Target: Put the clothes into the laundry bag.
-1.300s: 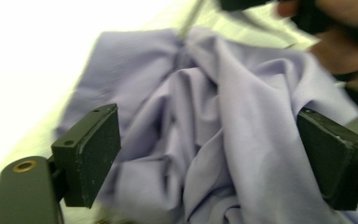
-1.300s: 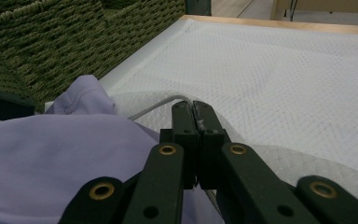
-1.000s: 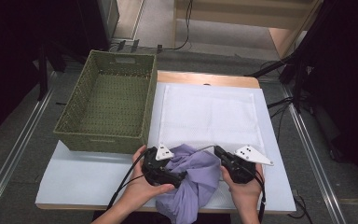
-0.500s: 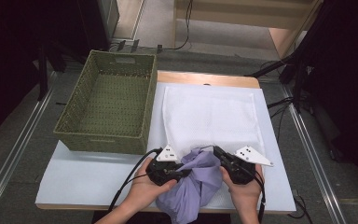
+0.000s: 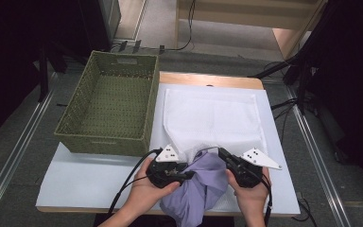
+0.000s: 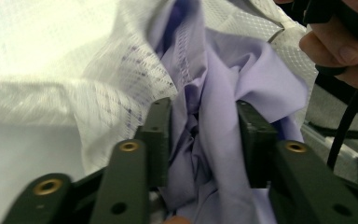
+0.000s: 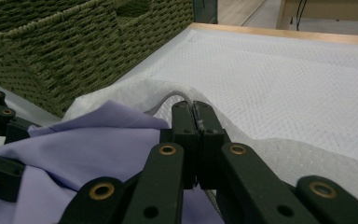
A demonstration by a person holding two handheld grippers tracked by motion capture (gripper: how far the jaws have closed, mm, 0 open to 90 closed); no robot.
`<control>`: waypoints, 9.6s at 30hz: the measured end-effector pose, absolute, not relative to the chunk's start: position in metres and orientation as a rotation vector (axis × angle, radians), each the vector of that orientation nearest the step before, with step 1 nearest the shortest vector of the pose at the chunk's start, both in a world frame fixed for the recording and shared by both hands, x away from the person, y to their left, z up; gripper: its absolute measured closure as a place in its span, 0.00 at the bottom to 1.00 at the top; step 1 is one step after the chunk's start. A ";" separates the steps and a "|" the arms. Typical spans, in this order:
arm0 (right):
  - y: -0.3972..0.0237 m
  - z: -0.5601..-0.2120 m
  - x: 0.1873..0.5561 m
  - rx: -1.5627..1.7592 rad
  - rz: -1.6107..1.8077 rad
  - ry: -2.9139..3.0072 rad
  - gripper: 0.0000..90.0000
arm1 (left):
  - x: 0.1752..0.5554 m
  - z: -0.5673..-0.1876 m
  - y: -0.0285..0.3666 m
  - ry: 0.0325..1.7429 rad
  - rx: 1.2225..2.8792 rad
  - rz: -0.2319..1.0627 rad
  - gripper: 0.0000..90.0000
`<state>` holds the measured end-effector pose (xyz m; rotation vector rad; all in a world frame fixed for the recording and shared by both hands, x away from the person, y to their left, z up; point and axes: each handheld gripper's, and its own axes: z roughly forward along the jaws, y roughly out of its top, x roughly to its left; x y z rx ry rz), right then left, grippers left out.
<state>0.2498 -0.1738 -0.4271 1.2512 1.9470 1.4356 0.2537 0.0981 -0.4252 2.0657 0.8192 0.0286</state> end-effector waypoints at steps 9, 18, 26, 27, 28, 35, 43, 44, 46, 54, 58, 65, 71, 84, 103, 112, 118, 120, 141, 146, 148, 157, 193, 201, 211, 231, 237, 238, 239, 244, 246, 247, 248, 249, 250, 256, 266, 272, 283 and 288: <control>-0.171 -0.429 0.251 1.253 1.428 1.956 1.00 | 0.239 -0.425 0.088 0.731 2.075 0.022 0.53; -0.172 -0.431 0.251 1.253 1.427 1.961 1.00 | 0.239 -0.411 0.090 0.741 2.036 0.039 0.44; -0.169 -0.430 0.250 1.245 1.430 1.966 1.00 | 0.234 -0.419 0.061 0.675 2.158 -0.003 0.29; -0.169 -0.430 0.250 1.240 1.431 1.969 1.00 | 0.234 -0.421 0.056 0.676 2.184 0.017 0.28; -0.168 -0.430 0.250 1.242 1.432 1.969 1.00 | 0.235 -0.424 0.052 0.686 2.207 0.037 0.29; -0.166 -0.428 0.246 1.220 1.445 1.982 1.00 | 0.248 -0.443 0.043 0.790 2.296 0.065 0.71; -0.166 -0.422 0.242 1.197 1.478 1.976 1.00 | 0.265 -0.413 0.061 0.902 2.042 -0.092 0.91; -0.166 -0.421 0.241 1.191 1.484 1.976 1.00 | 0.267 -0.411 0.062 0.917 2.027 -0.078 0.91; -0.165 -0.419 0.240 1.188 1.488 1.973 1.00 | 0.271 -0.411 0.061 0.954 2.002 -0.022 0.90; -0.166 -0.422 0.240 1.198 1.483 1.981 1.00 | 0.279 -0.443 0.043 0.942 2.110 0.029 0.55; -0.170 -0.424 0.242 1.210 1.480 1.975 1.00 | 0.269 -0.424 0.049 0.883 2.079 0.024 0.39; -0.168 -0.423 0.241 1.202 1.488 1.975 1.00 | 0.272 -0.438 0.032 0.851 2.286 0.037 0.61; -0.166 -0.422 0.239 1.195 1.500 1.979 1.00 | 0.278 -0.426 0.039 0.928 2.113 0.061 0.89; -0.173 -0.425 0.241 1.226 1.498 1.974 1.00 | 0.269 -0.418 0.058 0.881 2.043 0.114 0.31; -0.171 -0.429 0.243 1.236 1.502 1.972 1.00 | 0.252 -0.446 0.050 0.830 2.290 0.101 0.53; -0.171 -0.417 0.237 1.201 1.546 1.957 1.00 | 0.263 -0.422 0.041 0.871 2.060 0.097 0.87; -0.173 -0.419 0.240 1.221 1.536 1.950 1.00 | 0.271 -0.438 0.039 0.903 2.036 0.058 0.64; -0.174 -0.421 0.240 1.232 1.531 1.951 1.00 | 0.266 -0.437 0.044 0.880 2.028 0.076 0.52; -0.169 -0.423 0.239 1.222 1.526 1.962 1.00 | 0.251 -0.451 0.032 0.806 2.303 0.144 0.80; -0.171 -0.420 0.238 1.225 1.542 1.956 1.00 | 0.254 -0.440 0.032 0.833 2.199 0.192 0.90; -0.172 -0.418 0.237 1.218 1.561 1.950 1.00 | 0.256 -0.436 0.032 0.868 2.128 0.229 0.90; -0.170 -0.419 0.236 1.222 1.549 1.963 1.00 | 0.268 -0.454 0.028 0.936 2.066 0.263 0.63; -0.170 -0.426 0.240 1.261 1.547 1.975 1.00 | 0.291 -0.469 0.016 1.067 2.014 0.388 0.72; -0.174 -0.429 0.243 1.287 1.538 1.971 1.00 | 0.263 -0.452 0.039 0.937 2.087 0.290 0.43; -0.174 -0.434 0.245 1.312 1.505 1.970 1.00 | 0.277 -0.470 0.027 1.020 2.165 0.341 0.76; -0.170 -0.452 0.251 1.361 1.431 2.032 1.00 | 0.294 -0.469 0.031 1.091 2.015 0.293 0.60; -0.173 -0.449 0.250 1.362 1.439 2.013 1.00 | 0.274 -0.466 0.036 0.998 2.097 0.247 0.48; -0.174 -0.448 0.250 1.366 1.439 2.011 1.00 | 0.271 -0.464 0.040 0.988 2.089 0.246 0.48; -0.175 -0.448 0.250 1.370 1.442 2.009 1.00 | 0.269 -0.463 0.042 0.985 2.085 0.247 0.48; -0.178 -0.448 0.249 1.364 1.445 2.006 1.00 | 0.262 -0.457 0.058 0.974 2.059 0.275 0.55; -0.178 -0.447 0.248 1.360 1.446 2.007 1.00 | 0.261 -0.457 0.062 0.970 2.069 0.272 0.60; -0.177 -0.446 0.247 1.359 1.442 2.010 1.00 | 0.259 -0.457 0.064 0.959 2.077 0.278 0.62; -0.177 -0.445 0.245 1.352 1.444 2.010 1.00 | 0.256 -0.456 0.066 0.946 2.078 0.279 0.65; -0.178 -0.444 0.244 1.342 1.445 2.013 1.00 | 0.253 -0.456 0.068 0.932 2.088 0.289 0.66; -0.178 -0.443 0.242 1.340 1.445 2.013 1.00 | 0.250 -0.455 0.071 0.923 2.086 0.296 0.66; -0.182 -0.440 0.229 1.328 1.435 2.021 1.00 | 0.238 -0.449 0.102 0.913 2.058 0.300 0.64; -0.188 -0.453 0.210 1.360 1.380 2.071 1.00 | 0.223 -0.448 0.151 0.958 1.993 0.324 0.61; -0.191 -0.468 0.205 1.408 1.322 2.106 1.00 | 0.225 -0.450 0.171 1.008 1.972 0.341 0.60; -0.186 -0.476 0.213 1.408 1.314 2.127 0.75 | 0.232 -0.457 0.191 1.065 1.972 0.338 0.58; -0.182 -0.461 0.207 1.357 1.352 2.061 0.57 | 0.233 -0.457 0.192 1.065 1.975 0.345 0.57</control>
